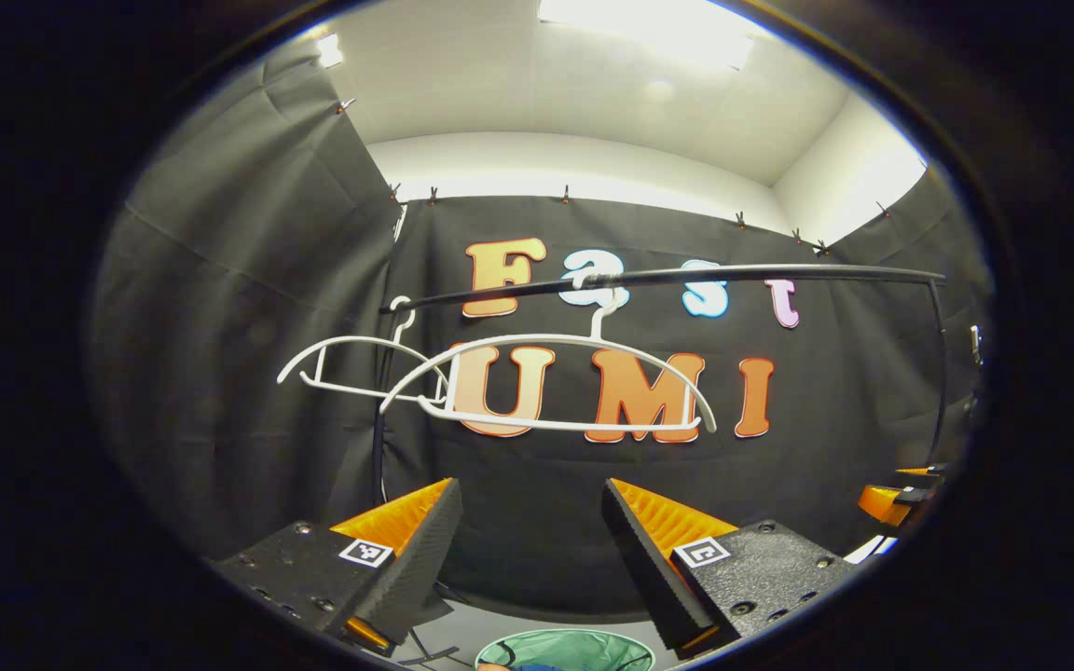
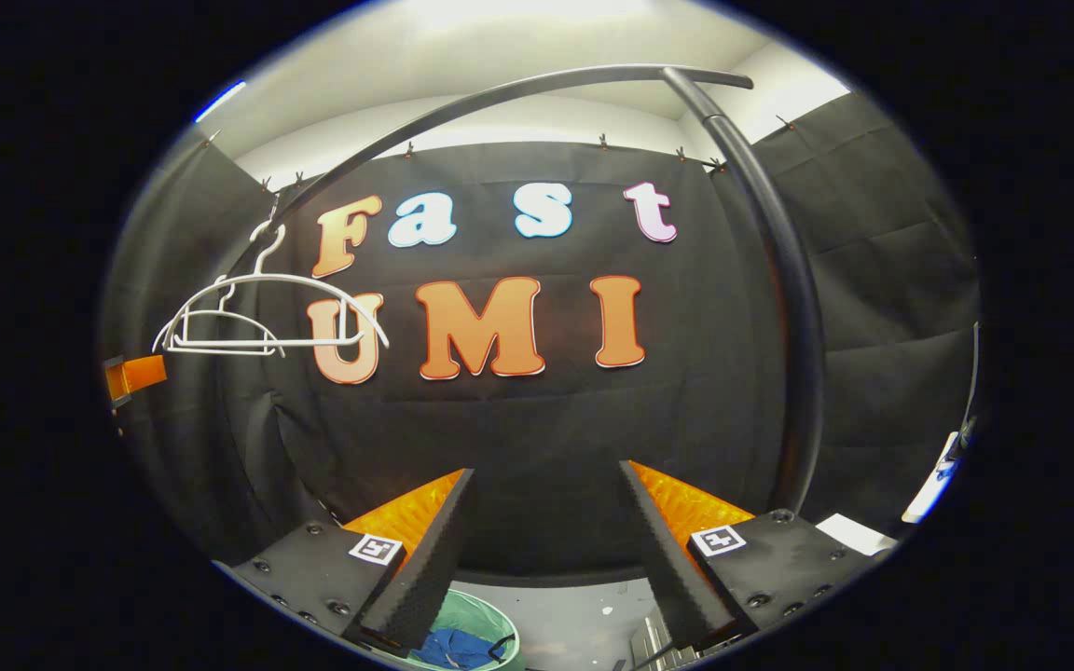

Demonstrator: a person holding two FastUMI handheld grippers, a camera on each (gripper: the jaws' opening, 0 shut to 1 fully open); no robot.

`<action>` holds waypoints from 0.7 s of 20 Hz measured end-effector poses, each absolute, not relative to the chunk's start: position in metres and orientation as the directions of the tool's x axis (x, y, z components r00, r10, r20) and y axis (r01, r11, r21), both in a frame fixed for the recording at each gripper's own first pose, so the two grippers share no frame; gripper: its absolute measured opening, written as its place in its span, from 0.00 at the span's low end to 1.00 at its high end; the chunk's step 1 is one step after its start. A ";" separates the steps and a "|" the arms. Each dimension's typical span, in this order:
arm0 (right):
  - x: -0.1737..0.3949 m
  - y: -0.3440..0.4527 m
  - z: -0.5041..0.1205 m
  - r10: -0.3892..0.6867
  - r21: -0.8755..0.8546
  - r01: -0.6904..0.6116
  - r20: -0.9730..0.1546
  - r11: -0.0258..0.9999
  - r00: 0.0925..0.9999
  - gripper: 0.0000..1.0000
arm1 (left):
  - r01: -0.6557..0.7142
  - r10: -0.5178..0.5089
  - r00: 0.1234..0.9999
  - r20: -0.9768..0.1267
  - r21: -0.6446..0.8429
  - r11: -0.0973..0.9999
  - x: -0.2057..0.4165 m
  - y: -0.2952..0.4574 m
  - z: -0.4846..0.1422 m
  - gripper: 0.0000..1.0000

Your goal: Grasp the clothes on the hanger with both hands and then place them into the laundry hamper below.

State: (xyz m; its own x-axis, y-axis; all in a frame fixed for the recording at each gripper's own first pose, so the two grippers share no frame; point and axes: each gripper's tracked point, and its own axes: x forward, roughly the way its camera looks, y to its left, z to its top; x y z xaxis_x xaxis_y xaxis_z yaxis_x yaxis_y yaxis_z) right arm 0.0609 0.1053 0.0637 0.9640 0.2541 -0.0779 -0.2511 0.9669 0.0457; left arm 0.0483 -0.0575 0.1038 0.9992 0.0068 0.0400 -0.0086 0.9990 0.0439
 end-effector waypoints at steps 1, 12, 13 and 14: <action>0.063 0.100 0.068 0.244 0.038 -0.242 -0.071 0.970 0.967 0.93 | -0.004 0.001 0.999 0.042 0.056 0.998 0.047 -0.058 0.109 0.92; 0.054 0.098 0.083 0.252 0.009 -0.252 -0.039 0.968 0.967 0.89 | 0.041 -0.041 0.999 0.013 0.031 0.999 0.048 -0.070 0.099 0.92; 0.055 0.096 0.082 0.250 0.009 -0.250 -0.040 0.968 0.967 0.89 | 0.036 -0.037 0.999 0.011 0.024 0.999 0.048 -0.068 0.098 0.92; 0.054 0.095 0.081 0.250 0.008 -0.249 -0.041 0.968 0.968 0.89 | 0.031 -0.032 0.999 0.013 0.023 0.999 0.047 -0.066 0.098 0.92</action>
State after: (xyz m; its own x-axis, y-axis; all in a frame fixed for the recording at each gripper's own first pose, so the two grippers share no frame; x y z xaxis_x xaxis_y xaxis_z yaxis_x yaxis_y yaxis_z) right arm 0.0538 0.0950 0.0808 0.9675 0.2496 -0.0407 -0.2494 0.9684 0.0080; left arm 0.0475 -0.0662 0.0980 0.9994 -0.0316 0.0125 0.0313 0.9992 0.0230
